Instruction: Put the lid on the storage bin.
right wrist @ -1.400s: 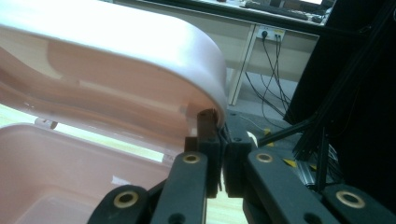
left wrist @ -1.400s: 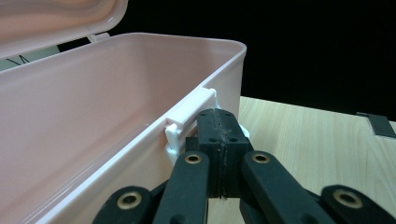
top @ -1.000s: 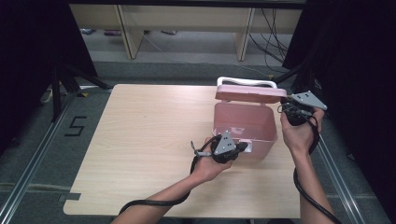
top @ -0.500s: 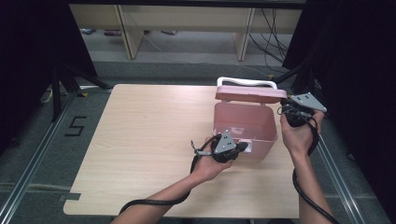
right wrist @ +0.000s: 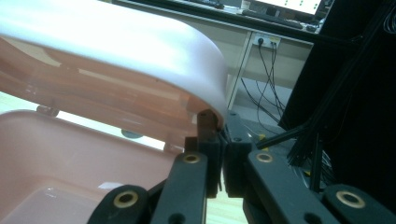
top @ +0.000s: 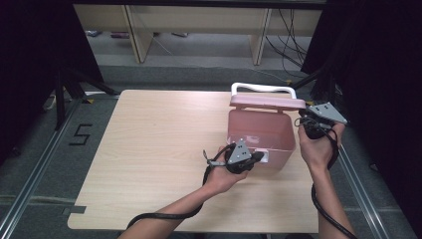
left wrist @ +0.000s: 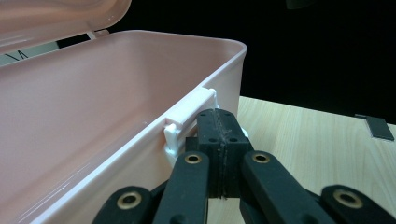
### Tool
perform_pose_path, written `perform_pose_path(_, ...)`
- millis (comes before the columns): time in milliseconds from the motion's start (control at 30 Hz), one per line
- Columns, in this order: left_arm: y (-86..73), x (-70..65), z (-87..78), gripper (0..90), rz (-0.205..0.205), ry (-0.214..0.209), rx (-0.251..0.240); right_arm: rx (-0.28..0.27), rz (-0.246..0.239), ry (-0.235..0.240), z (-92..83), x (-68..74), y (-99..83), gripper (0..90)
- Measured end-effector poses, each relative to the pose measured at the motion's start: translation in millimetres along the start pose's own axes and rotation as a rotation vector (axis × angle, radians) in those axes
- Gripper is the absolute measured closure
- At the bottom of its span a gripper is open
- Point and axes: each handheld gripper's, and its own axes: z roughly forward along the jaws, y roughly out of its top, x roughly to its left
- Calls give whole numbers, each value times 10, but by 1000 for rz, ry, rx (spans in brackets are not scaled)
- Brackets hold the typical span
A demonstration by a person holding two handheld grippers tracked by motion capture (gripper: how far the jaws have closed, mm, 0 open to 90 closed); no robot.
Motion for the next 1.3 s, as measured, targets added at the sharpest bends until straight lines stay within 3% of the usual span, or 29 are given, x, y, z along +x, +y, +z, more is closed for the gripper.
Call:
perform_pose_path(133, 1, -2, 1, 895, 2, 0, -1, 6, 20, -7, -11, 19, -13, 889)
perform_pose_path(300, -1, -4, 3, 895, 6, -2, -8, 1, 2, -10, -19, 19, -25, 889)
perform_pose_path(333, 2, -4, -4, 895, 7, 1, 1, 6, 19, -11, -29, 34, -30, 888)
perform_pose_path(533, 5, -4, -10, 889, 1, 5, 3, 2, 1, -10, -39, 32, -56, 888)
perform_pose_path(1000, 22, -4, -15, 863, -16, 3, 5, 7, 9, -18, -58, 51, -82, 888)
perform_pose_path(1300, 105, -37, -92, 854, -23, -7, -30, 8, 0, -16, -66, 55, -101, 888)
